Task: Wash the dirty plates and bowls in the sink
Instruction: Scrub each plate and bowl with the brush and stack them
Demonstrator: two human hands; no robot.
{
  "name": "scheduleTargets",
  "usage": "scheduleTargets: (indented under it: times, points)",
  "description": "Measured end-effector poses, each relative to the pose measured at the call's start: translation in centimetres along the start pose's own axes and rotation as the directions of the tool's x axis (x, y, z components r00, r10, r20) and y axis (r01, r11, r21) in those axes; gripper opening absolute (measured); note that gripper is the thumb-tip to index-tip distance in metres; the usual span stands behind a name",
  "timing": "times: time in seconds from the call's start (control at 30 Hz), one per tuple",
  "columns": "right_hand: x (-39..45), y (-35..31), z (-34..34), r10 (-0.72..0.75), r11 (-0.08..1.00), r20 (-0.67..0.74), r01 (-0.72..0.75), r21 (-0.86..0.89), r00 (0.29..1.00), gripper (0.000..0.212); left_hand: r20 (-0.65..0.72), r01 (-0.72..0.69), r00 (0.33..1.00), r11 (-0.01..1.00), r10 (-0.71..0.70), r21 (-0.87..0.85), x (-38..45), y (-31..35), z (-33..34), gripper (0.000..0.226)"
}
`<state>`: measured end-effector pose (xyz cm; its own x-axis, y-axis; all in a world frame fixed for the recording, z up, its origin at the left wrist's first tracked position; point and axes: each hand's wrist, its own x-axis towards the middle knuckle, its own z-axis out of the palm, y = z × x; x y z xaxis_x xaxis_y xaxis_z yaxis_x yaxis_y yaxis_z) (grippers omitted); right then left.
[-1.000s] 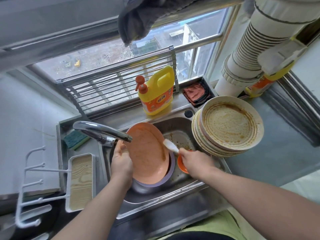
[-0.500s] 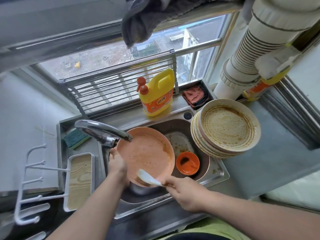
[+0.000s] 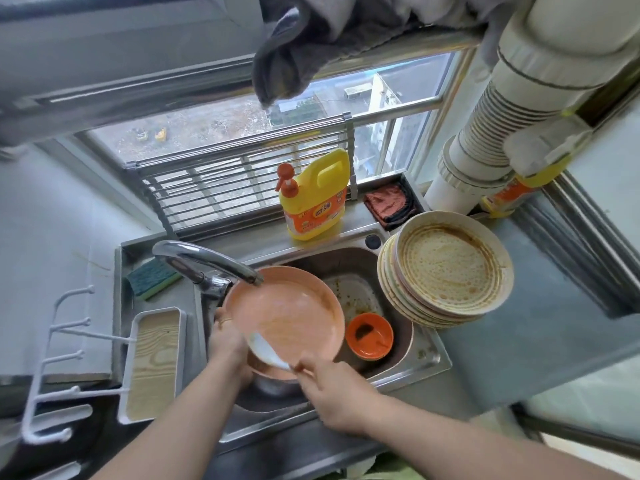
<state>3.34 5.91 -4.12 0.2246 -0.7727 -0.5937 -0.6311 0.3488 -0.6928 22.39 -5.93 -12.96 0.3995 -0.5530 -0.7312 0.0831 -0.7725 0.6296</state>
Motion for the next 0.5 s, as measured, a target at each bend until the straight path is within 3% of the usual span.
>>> scheduleTargets:
  times: [0.13,0.3,0.4,0.5]
  points:
    - [-2.8,4.0,-4.8,0.031,0.979,-0.133,-0.056,-0.195,0.991,0.033,0.071,0.095,0.993,0.995,-0.092,-0.035,-0.6,1.2,-1.0,0.078]
    - [-2.7,5.0,-11.3,-0.009,0.998,-0.551,-0.026,-0.055,0.834,0.027,0.24,0.07,0.969,0.997,-0.065,-0.015,-3.4,2.1,1.3,0.061]
    - [-2.4,5.7,-14.5,0.005,1.0,-0.607,-0.021,-0.02,0.794,0.028,0.277,0.03,0.96,0.999,-0.036,0.024,-6.2,2.6,4.8,0.061]
    - [-2.5,8.6,-17.6,0.081,0.995,-0.668,-0.094,0.017,0.74,0.016,0.331,-0.031,0.944,0.993,-0.007,0.11,-9.4,3.6,9.2,0.06]
